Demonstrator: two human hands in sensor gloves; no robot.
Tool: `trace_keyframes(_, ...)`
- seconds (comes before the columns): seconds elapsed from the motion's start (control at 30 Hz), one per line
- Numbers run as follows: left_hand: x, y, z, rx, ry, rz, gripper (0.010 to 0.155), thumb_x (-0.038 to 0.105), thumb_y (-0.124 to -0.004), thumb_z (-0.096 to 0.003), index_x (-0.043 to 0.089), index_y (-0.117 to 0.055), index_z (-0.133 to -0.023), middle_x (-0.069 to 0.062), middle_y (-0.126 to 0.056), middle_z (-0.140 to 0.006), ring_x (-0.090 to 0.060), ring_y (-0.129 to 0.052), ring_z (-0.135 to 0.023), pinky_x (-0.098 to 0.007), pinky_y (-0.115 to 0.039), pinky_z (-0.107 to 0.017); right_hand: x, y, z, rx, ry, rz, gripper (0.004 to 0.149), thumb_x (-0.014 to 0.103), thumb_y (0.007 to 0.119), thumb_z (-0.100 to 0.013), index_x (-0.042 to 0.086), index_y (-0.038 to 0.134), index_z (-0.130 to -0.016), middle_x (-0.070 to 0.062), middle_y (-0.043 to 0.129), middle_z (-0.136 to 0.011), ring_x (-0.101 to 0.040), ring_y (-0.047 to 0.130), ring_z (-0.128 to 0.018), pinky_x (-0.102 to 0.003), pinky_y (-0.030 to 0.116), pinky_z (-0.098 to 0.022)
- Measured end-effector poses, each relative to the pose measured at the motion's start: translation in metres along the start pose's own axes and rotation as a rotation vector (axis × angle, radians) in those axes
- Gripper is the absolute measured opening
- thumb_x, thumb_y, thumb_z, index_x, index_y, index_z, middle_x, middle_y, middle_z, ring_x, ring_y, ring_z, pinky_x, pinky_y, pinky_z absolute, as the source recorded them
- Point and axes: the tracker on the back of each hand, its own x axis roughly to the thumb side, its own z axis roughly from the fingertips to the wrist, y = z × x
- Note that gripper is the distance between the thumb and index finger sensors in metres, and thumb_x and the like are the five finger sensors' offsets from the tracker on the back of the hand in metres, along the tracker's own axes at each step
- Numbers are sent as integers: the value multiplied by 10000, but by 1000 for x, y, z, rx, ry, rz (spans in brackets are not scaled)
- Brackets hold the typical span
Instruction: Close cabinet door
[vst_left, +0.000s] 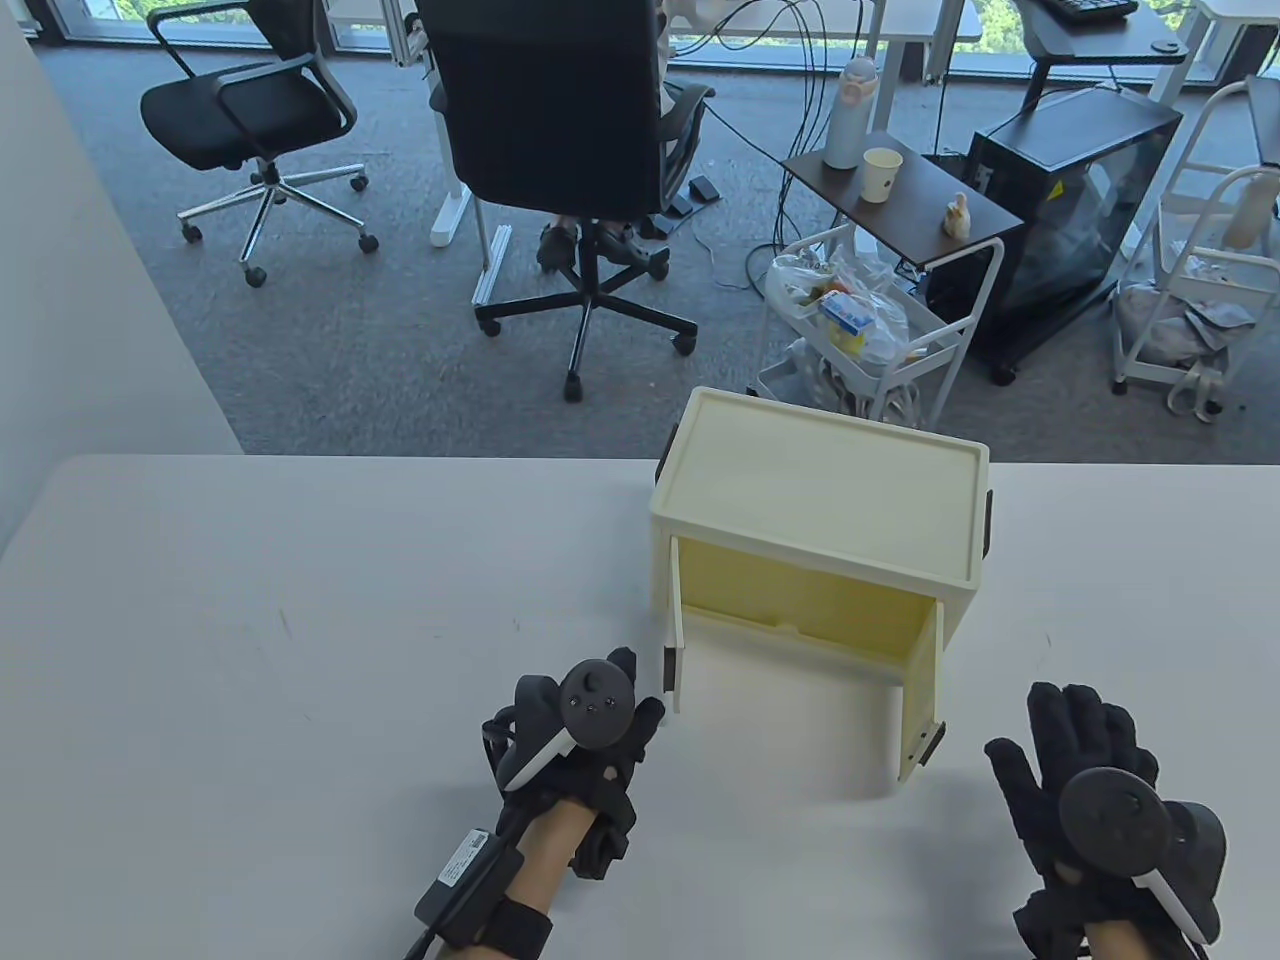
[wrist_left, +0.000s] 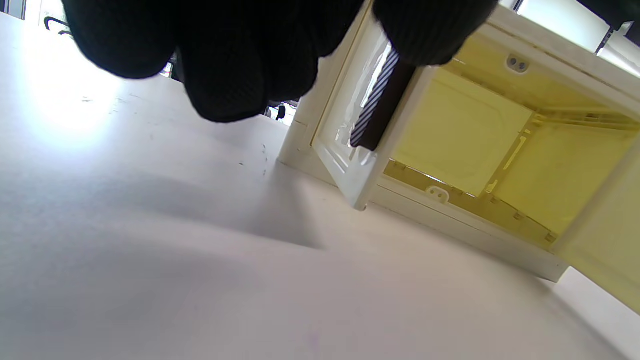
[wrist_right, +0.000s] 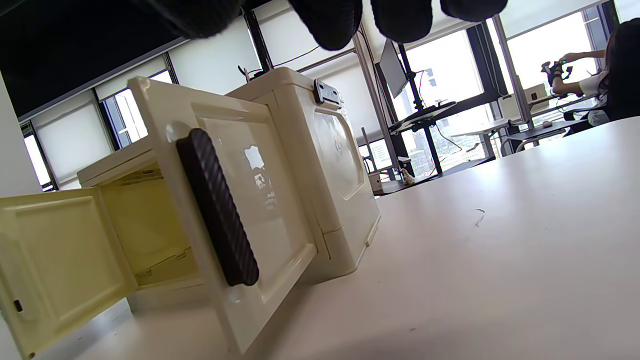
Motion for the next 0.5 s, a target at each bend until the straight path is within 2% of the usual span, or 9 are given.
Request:
trace_keyframes(0.13, 3, -1, -11, -2, -6, 14, 644, 400, -701, -595, 40, -546, -1105, -257, -694, -1020, -442, -888, -828, -645, -715, -588, -3, -1, 0, -3, 15, -4, 729, 480, 592, -606, -14, 443, -1121, -384, 373, -1132, -670, 362, -979, -829, 364, -628)
trace_keyframes(0.5, 11, 1, -20, -1, -17, 11, 595, 397, -713, -591, 52, -625, -1068, -257, -716, -1007, -437, -899, -818, -642, -722, -583, -6, -4, 1, -9, 34, -9, 729, 480, 592, -606, -15, 445, -1120, -384, 377, -1131, -669, 365, -979, -828, 365, -627)
